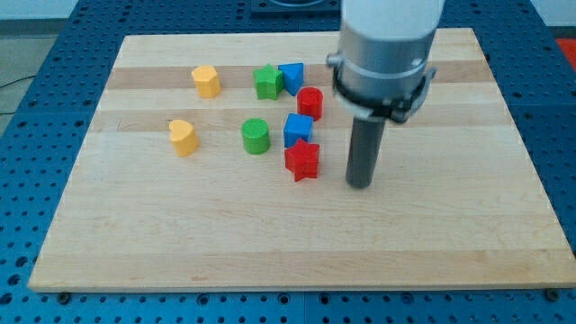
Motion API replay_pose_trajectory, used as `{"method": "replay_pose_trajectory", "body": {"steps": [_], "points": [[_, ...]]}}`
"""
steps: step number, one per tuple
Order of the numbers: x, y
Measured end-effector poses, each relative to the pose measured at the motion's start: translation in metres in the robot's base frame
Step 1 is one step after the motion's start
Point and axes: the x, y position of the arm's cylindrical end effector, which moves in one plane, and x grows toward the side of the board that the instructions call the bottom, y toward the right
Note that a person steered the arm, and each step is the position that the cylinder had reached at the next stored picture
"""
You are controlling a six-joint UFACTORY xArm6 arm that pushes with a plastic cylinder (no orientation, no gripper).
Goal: Push the red star bottom left to the yellow hexagon
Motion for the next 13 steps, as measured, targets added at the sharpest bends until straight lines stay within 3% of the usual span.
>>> {"method": "replay_pose_trajectory", "body": {"steps": [1,2,4,5,6,8,10,12,13], "points": [[-0.022,-0.049],[0.013,-0.122],[0.067,-0.176],[0.047,-0.240],[0.056,-0.237],[0.009,-0.166],[0.012,-0.250],[0.061,-0.249],[0.060,-0.299]]}}
